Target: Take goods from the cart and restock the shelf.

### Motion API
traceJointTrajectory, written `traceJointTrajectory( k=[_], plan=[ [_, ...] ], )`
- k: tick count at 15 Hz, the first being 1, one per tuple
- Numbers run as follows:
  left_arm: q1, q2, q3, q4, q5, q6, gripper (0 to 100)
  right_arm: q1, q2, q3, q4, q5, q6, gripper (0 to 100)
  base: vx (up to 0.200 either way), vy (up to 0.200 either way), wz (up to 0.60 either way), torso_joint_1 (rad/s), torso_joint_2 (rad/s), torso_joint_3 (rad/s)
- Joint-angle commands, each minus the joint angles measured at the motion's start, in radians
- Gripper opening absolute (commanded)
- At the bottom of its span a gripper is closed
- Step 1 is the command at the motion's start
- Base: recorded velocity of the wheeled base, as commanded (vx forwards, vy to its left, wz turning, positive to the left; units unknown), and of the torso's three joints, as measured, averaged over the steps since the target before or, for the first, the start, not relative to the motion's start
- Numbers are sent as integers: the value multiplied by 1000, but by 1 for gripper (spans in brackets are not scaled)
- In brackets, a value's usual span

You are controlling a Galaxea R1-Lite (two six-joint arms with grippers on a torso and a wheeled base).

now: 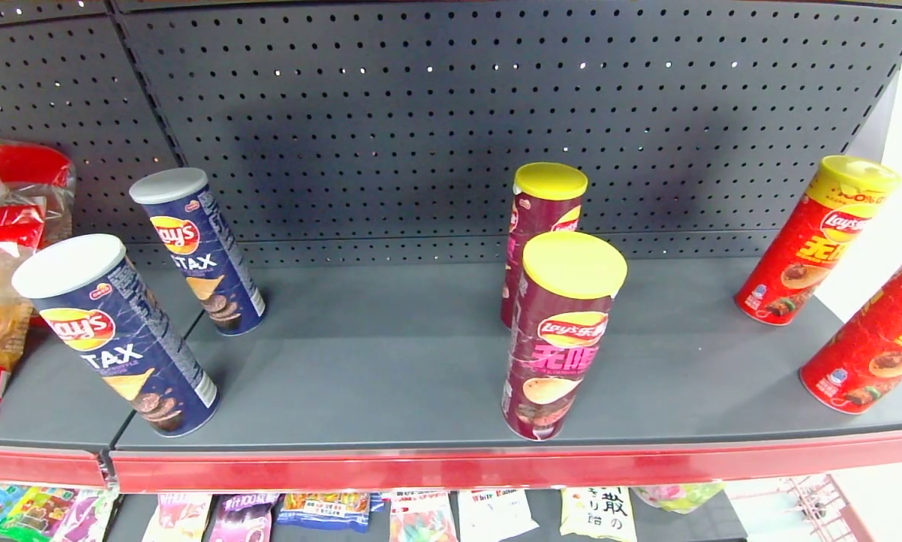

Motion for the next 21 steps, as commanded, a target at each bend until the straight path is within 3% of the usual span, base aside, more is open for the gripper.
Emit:
traceJointTrajectory(
  k=[1, 3, 4, 6, 8, 9, 14, 16, 21],
  plan=[
    [-1, 5, -2, 3, -7, 0, 100, 76, -1, 0, -2, 6, 4, 100, 0, 0, 0, 0, 0, 0],
    [-11, 8, 0, 1, -23, 17, 100, 76, 0, 2, -5, 11, 14, 100, 0, 0, 0, 0, 0, 0],
    [-47, 13, 0, 0, -23, 17, 100, 88, 2, 2, -4, 11, 13, 100, 0, 0, 0, 0, 0, 0],
    [-191, -36, 0, 0, -18, 22, 100, 101, 0, 2, -4, 6, 20, 100, 0, 0, 0, 0, 0, 0],
    [-174, -88, 1, 0, 5, 28, 100, 99, 0, 0, -4, -42, 20, 100, 0, 0, 0, 0, 0, 0],
    [-174, -88, 1, 0, 45, 26, 100, 99, 0, 0, -2, -39, 17, 100, 0, 0, 0, 0, 0, 0],
    [-174, -88, 1, 0, 50, 25, 100, 58, 0, 0, -4, -42, 20, 100, 0, 0, 0, 0, 0, 0],
    [-174, -88, 1, 0, 50, 25, 100, -11, -13, 0, -2, -43, 16, 100, 0, 0, 0, 0, 0, 0],
    [-174, -88, 1, 0, 48, 25, 100, -24, -98, 2, -4, -46, 27, 100, 0, 0, 0, 0, 0, 0]
  ],
)
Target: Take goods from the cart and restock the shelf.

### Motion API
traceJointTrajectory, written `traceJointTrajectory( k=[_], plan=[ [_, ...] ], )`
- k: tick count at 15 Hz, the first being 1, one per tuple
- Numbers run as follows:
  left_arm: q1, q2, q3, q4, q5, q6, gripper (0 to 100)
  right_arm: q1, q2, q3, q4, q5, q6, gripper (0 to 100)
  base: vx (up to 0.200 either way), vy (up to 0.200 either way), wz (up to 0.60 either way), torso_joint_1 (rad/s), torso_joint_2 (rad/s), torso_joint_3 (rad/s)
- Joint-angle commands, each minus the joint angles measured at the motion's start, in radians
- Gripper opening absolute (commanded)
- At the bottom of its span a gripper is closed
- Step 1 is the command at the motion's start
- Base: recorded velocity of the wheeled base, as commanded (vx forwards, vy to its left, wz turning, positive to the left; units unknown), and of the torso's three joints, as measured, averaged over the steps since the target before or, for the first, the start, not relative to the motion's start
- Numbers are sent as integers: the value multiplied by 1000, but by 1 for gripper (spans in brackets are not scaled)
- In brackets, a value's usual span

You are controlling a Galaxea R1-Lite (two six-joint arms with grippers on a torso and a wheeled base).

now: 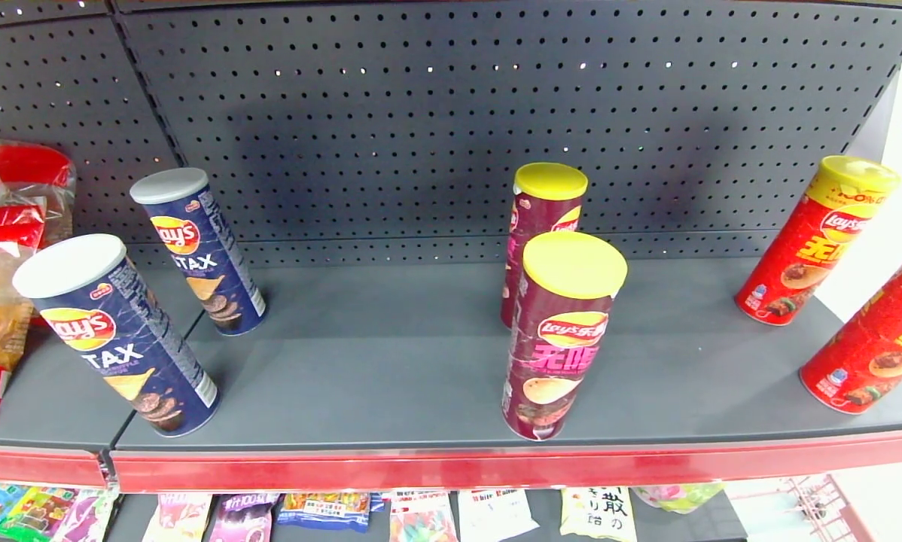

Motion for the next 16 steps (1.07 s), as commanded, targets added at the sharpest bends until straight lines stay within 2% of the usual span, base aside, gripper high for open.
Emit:
traceJointTrajectory(
  k=[1, 14, 16],
  plan=[
    [0, 0, 0, 0, 1, 0, 100, -5, -35, 2, 0, 1, -1, 100, 0, 0, 0, 0, 0, 0],
    [0, 0, 0, 0, 1, 0, 100, -5, -35, 2, 0, 10, -6, 100, 0, 0, 0, 0, 0, 0],
    [0, 0, 0, 0, 0, 0, 100, -5, -35, 0, 3, 42, -9, 100, 0, 0, 0, 0, 0, 0]
  ],
)
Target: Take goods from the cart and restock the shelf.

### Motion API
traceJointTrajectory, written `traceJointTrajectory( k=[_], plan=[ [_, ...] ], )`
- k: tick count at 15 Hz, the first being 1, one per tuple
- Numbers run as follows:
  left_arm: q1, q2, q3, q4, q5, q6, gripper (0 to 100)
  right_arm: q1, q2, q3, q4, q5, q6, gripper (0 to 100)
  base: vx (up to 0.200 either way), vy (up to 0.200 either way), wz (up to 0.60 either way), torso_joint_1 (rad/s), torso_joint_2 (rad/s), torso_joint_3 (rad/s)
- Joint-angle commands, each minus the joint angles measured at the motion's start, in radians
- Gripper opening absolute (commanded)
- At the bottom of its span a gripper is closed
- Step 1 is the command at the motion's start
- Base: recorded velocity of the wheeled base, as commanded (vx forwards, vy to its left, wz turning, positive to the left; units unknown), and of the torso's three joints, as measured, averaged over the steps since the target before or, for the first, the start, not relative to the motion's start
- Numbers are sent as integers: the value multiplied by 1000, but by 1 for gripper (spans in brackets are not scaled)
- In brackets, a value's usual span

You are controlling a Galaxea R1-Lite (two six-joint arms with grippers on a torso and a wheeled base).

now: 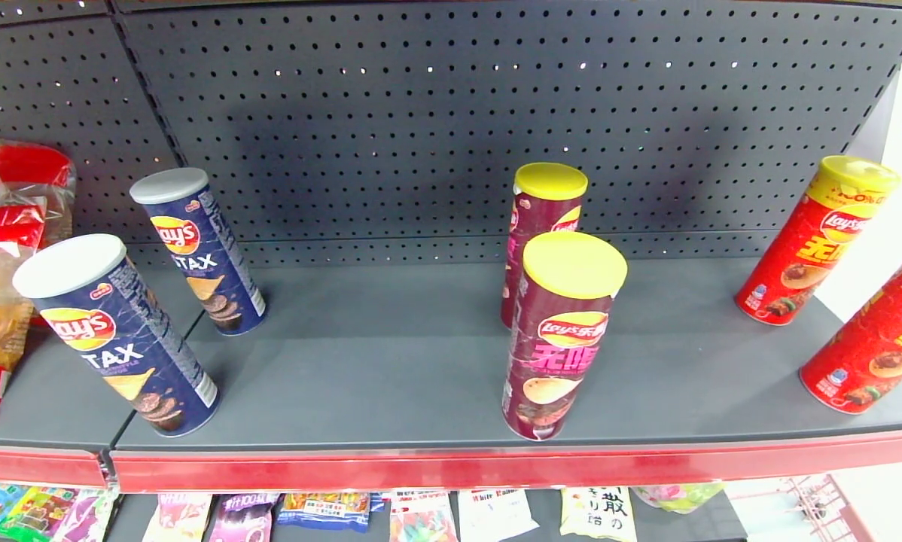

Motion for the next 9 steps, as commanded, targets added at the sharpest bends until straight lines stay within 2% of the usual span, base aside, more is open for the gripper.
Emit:
traceJointTrajectory(
  k=[1, 9],
  plan=[
    [0, 0, 0, 0, 2, 0, 100, 4, 10, -3, 3, 10, 0, 100, 0, 0, 0, 0, 0, 0],
    [0, 0, 0, 0, 2, 0, 100, 0, -4, 0, -4, -17, 9, 100, 0, 0, 0, 0, 0, 0]
  ],
)
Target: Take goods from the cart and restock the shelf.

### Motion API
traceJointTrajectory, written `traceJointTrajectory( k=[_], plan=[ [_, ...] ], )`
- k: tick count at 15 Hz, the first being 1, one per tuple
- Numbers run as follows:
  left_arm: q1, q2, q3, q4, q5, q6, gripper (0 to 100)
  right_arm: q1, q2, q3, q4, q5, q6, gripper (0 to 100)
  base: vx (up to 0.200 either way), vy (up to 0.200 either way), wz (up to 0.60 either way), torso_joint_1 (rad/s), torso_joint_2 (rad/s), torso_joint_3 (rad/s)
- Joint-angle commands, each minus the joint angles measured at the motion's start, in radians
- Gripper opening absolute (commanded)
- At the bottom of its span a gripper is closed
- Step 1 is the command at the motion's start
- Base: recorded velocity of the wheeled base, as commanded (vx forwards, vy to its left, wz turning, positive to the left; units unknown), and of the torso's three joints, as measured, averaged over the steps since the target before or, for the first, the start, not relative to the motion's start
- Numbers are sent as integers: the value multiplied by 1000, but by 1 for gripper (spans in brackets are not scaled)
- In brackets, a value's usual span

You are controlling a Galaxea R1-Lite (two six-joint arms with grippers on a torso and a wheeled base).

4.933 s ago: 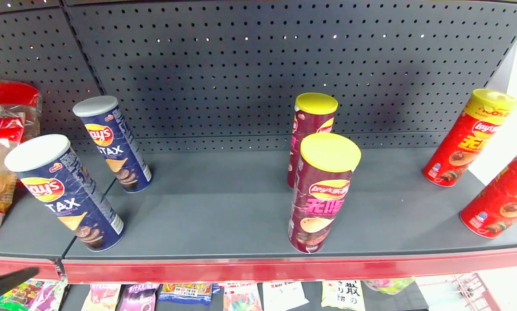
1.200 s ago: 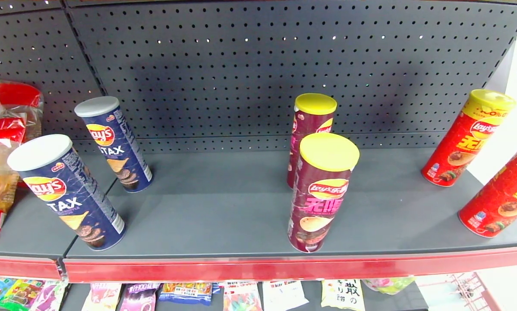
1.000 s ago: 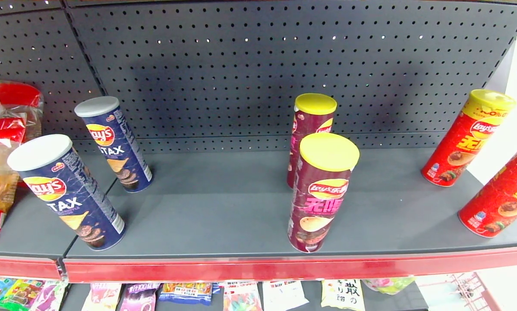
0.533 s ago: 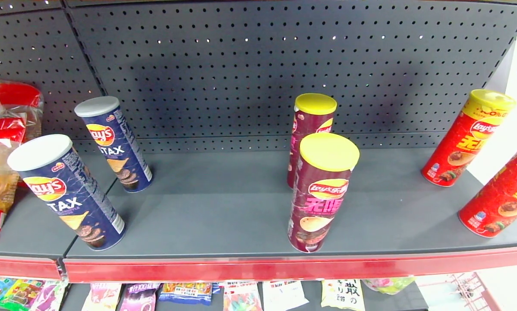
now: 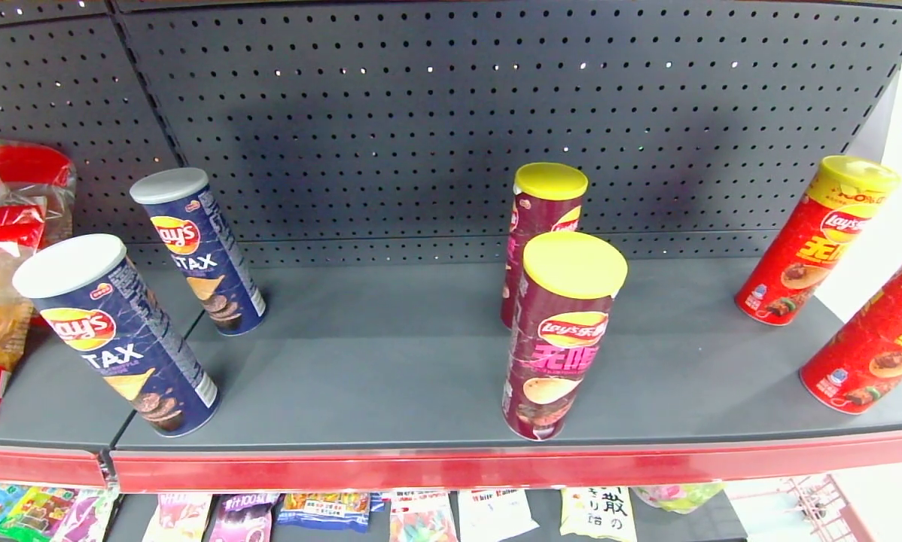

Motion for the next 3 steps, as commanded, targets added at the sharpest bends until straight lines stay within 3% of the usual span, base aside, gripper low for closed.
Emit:
traceJointTrajectory(
  k=[1, 3],
  plan=[
    [0, 0, 0, 0, 1, 0, 100, 0, -3, 0, 0, 1, 0, 100, 0, 0, 0, 0, 0, 0],
    [0, 0, 0, 0, 1, 0, 100, 0, -3, 0, 2, 1, -1, 100, 0, 0, 0, 0, 0, 0]
  ],
)
